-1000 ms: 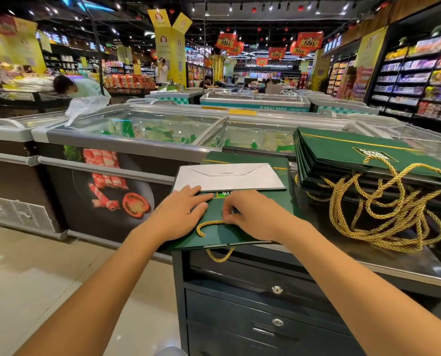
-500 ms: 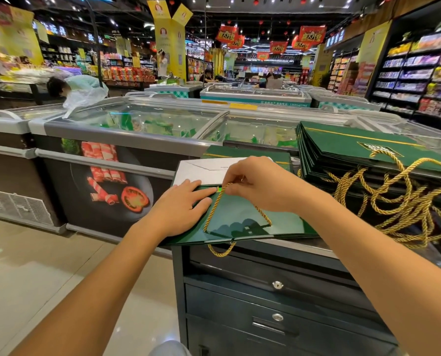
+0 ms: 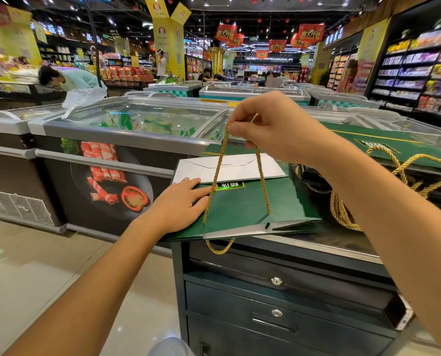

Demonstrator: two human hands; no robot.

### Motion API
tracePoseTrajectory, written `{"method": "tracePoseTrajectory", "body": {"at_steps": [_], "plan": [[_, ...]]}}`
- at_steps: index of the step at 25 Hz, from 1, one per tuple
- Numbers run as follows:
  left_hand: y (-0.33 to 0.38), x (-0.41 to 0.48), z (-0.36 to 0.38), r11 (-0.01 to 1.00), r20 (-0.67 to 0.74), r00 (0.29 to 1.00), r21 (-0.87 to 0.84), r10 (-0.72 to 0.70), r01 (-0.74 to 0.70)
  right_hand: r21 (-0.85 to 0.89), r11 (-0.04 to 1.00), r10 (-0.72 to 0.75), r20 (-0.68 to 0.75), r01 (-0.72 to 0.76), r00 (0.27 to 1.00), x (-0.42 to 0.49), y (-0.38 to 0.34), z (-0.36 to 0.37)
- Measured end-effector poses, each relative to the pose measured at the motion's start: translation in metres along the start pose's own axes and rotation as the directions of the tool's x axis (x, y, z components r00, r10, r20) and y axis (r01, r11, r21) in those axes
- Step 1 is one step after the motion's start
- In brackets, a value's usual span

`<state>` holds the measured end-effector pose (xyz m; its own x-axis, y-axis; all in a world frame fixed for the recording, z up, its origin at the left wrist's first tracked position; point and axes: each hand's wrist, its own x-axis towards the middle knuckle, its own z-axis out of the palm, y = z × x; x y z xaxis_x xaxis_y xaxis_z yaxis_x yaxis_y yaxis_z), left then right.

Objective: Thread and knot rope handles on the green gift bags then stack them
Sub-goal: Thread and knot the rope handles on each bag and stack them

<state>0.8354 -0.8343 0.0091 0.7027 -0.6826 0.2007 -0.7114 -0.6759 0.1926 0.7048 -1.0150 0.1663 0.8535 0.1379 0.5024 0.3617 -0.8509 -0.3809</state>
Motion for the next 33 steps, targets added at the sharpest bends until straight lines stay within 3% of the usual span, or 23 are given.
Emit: {"method": "tracePoseTrajectory", "body": {"at_steps": [8, 11, 15, 17, 19, 23, 25, 28, 31, 33], "plan": [[0.0, -0.001, 0.002, 1.0, -0.005, 1.0, -0.021, -0.015, 0.015, 0.05, 0.999, 0.023, -0.052, -0.021, 0.998, -0.008, 0.007, 0.012], [0.002, -0.006, -0.002, 0.974, -0.134, 0.989, -0.226, -0.061, 0.03, 0.047, 0.994, 0.101, -0.014, -0.101, 0.995, -0.017, 0.017, 0.022], [-0.005, -0.021, -0.006, 0.818, -0.283, 0.87, -0.538, -0.404, 0.205, 0.048, 0.975, 0.211, 0.085, -0.216, 0.974, -0.027, 0.035, 0.039], [-0.007, -0.03, -0.008, 0.673, -0.209, 0.793, -0.672, -0.572, 0.309, 0.041, 0.968, 0.237, 0.173, -0.247, 0.956, -0.035, 0.037, 0.047], [-0.005, -0.038, -0.01, 0.517, -0.096, 0.764, -0.789, -0.638, 0.332, 0.003, 0.978, 0.2, 0.26, -0.208, 0.945, -0.047, 0.034, 0.059], [0.003, -0.044, -0.023, 0.285, -0.012, 0.764, -0.932, -0.646, 0.226, -0.016, 0.995, 0.096, 0.367, -0.097, 0.925, -0.067, 0.019, 0.09], [0.009, -0.042, -0.031, 0.206, -0.01, 0.761, -0.965, -0.649, 0.164, -0.182, 0.983, 0.077, 0.302, -0.022, 0.95, -0.069, 0.016, 0.105], [0.022, -0.04, -0.049, 0.11, -0.051, 0.784, -0.994, -0.618, 0.023, -0.37, 0.928, -0.021, 0.071, 0.046, 0.997, -0.069, 0.017, 0.11], [0.037, -0.035, -0.063, -0.036, -0.078, 0.82, -0.992, -0.567, -0.12, -0.279, 0.958, -0.109, -0.129, 0.069, 0.986, -0.063, 0.023, 0.095], [0.048, -0.028, -0.062, -0.042, -0.062, 0.859, -0.994, -0.508, -0.097, -0.106, 0.993, -0.084, -0.294, 0.055, 0.952, -0.057, 0.025, 0.08]]}}
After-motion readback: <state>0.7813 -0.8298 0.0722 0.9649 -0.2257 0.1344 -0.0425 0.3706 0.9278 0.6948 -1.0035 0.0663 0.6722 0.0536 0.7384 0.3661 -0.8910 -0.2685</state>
